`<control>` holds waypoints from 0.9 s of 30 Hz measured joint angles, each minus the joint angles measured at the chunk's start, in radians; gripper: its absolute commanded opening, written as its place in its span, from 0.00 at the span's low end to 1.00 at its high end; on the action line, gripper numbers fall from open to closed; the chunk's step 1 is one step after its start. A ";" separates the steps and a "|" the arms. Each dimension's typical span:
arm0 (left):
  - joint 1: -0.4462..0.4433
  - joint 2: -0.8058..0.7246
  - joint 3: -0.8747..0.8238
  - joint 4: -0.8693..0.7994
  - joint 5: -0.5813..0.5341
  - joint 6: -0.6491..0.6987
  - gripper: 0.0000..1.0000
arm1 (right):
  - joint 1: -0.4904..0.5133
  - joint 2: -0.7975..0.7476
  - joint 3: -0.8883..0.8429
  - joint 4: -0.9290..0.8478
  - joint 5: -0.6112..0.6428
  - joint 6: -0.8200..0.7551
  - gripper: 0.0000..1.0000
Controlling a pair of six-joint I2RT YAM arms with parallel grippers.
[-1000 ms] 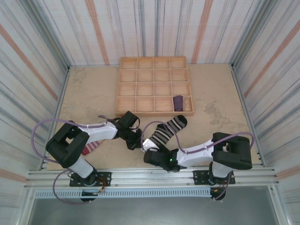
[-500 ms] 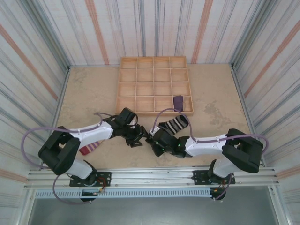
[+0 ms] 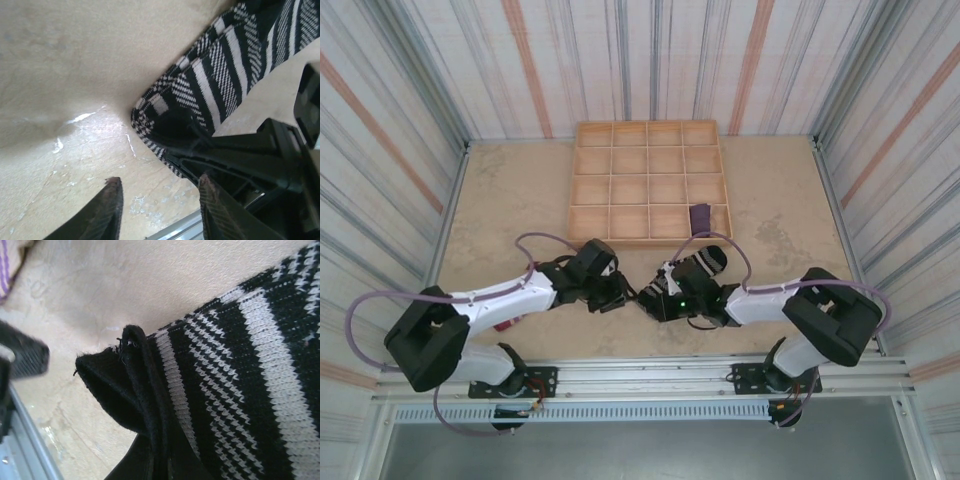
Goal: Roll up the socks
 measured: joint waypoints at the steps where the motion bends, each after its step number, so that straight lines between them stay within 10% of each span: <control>1: -0.013 0.013 0.006 0.000 -0.013 0.007 0.41 | -0.016 0.011 0.000 0.013 -0.027 0.019 0.00; 27: -0.050 0.260 0.079 0.163 -0.151 -0.032 0.31 | -0.165 0.161 -0.102 0.384 -0.289 0.298 0.00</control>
